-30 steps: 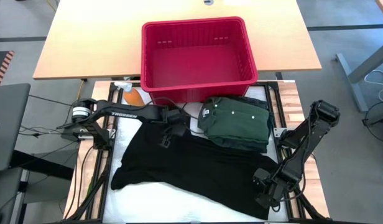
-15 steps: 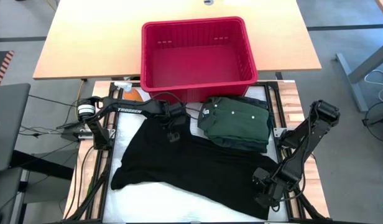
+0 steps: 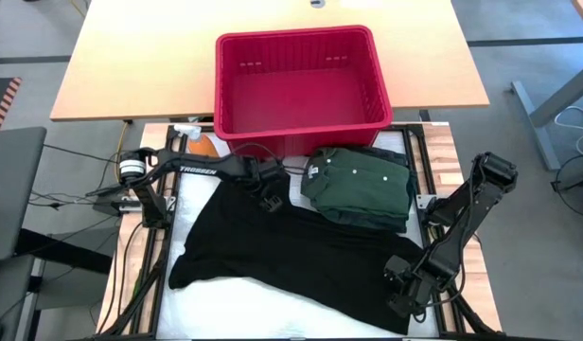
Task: Fold laundry
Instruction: Fold the black shirt
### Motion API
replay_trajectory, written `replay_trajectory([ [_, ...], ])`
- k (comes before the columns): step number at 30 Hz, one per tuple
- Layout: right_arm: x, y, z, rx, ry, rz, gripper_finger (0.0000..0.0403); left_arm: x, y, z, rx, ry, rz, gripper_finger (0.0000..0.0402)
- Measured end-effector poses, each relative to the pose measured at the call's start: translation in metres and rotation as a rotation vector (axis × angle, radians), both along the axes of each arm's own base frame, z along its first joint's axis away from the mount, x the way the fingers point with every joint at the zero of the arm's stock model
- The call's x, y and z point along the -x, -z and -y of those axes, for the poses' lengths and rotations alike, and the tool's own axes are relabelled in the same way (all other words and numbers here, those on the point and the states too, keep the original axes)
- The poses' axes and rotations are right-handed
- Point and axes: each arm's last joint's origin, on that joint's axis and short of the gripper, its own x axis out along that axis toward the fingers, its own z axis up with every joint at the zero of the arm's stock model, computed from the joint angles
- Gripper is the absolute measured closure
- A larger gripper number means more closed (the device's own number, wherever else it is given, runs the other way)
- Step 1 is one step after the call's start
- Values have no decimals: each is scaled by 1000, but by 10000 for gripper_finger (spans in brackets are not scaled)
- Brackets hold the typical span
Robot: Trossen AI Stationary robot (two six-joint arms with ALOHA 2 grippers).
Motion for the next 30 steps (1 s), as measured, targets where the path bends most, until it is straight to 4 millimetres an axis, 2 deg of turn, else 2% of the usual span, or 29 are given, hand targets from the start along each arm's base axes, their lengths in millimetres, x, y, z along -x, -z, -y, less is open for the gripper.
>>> replay_trajectory([
  [13,0,0,0,0,-1,0,381,-4,3,25,-17,20,-26,195],
  [20,0,0,0,5,-5,-1,381,2,17,26,-20,13,-144,196],
  [25,1,0,1,11,-7,-5,381,1,18,27,-10,9,-147,197],
  [28,1,1,2,17,-7,-9,381,1,18,27,-11,11,-148,218],
  [30,2,1,2,25,-9,-14,381,1,18,27,-13,26,-149,255],
])
